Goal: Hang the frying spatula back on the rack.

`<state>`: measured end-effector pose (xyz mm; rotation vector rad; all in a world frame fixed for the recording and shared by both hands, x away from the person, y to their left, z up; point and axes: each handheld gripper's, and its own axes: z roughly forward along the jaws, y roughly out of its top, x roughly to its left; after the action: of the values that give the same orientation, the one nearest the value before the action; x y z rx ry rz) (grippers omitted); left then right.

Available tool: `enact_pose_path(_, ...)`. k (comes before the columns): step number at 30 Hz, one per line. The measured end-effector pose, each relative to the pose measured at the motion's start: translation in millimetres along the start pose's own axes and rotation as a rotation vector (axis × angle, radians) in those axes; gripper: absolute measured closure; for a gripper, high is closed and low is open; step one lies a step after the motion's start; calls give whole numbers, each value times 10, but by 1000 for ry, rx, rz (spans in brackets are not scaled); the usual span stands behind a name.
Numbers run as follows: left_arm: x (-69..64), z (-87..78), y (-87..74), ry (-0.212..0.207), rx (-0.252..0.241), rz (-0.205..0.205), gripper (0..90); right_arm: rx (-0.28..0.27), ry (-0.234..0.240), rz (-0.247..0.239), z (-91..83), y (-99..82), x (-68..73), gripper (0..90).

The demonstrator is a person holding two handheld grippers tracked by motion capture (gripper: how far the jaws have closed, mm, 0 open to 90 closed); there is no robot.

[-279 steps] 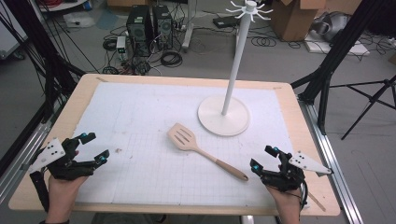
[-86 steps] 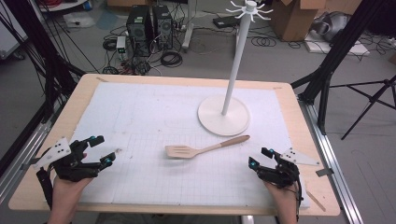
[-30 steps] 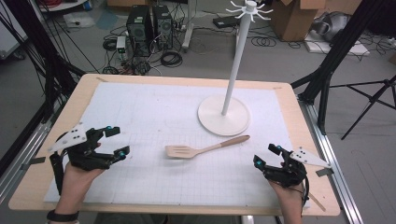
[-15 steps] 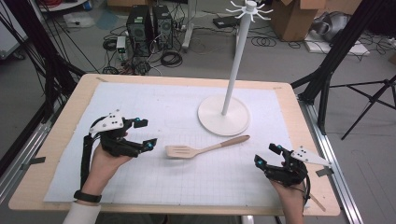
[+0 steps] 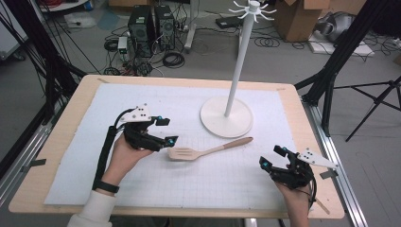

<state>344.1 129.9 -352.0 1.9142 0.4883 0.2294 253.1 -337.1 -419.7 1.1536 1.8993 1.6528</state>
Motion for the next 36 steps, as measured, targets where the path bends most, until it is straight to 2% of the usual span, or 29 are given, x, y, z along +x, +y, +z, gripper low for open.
enact_pose_path(6, 7, 179, 54, -15, 44, -3, 228, 2, -5, 8, -17, -19, -34, 147)
enact_pose_path(10, 4, 325, 93, -31, 90, 3, 212, 3, -5, 15, -34, -31, -52, 147)
enact_pose_path(19, -33, 613, 98, -54, 129, 9, 209, -1, -4, 20, -55, -49, -78, 146)
enact_pose_path(21, -55, 721, 119, -61, 162, 20, 209, 6, -2, 24, -41, -53, -70, 146)
enact_pose_path(23, -61, 756, 126, -66, 169, 22, 209, 5, -2, 24, -38, -57, -71, 147)
enact_pose_path(24, -72, 824, 141, -66, 196, 30, 211, 6, -3, 24, -38, -63, -73, 147)
enact_pose_path(25, -72, 824, 141, -66, 196, 30, 211, 6, -3, 24, -38, -63, -73, 147)
enact_pose_path(32, -116, 1081, 190, -82, 293, 66, 218, 9, -2, 35, -56, -81, -86, 147)
enact_pose_path(33, -116, 1081, 190, -82, 293, 66, 218, 9, -2, 35, -56, -81, -86, 147)
enact_pose_path(36, -133, 1202, 183, -84, 352, 86, 215, 7, 3, 38, -56, -88, -92, 147)
